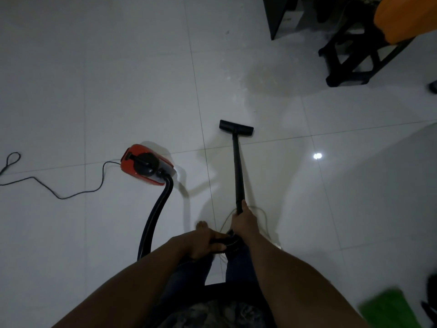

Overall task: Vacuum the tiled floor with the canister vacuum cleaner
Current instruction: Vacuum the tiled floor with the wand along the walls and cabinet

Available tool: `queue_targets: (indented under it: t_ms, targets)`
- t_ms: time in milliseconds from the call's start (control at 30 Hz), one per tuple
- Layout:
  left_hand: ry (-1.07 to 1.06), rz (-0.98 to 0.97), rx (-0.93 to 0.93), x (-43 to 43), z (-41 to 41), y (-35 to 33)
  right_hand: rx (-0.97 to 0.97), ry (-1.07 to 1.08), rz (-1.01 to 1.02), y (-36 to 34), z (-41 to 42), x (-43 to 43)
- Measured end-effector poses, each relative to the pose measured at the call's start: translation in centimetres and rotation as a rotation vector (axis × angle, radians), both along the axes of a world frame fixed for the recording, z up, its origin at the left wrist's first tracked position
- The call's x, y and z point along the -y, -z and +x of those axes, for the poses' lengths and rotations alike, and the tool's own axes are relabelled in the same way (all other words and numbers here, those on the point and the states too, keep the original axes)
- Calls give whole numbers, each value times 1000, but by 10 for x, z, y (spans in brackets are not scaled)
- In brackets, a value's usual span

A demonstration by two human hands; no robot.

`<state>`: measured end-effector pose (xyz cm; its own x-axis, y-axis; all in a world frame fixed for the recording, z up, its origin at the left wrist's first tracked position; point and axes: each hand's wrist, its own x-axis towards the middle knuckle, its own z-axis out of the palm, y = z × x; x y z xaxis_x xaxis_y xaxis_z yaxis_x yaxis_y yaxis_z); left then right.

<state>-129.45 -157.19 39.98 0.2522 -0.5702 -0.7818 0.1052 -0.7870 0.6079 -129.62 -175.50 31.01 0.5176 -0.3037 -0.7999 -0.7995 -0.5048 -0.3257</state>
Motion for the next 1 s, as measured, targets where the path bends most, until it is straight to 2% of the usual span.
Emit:
queue_targets:
  t_ms: [267, 500, 767, 1000]
  targets:
    - [-4, -19, 47, 5, -2, -6, -2, 71, 39, -36, 10, 0]
    - [-60, -49, 33, 20, 16, -16, -12, 3, 45, -42, 37, 15]
    - [-134, -44, 16, 55, 63, -22, -30, -63, 25, -38, 87, 46]
    - [-199, -19, -10, 99, 120, -18, -34, -104, 90, -41, 160, 88]
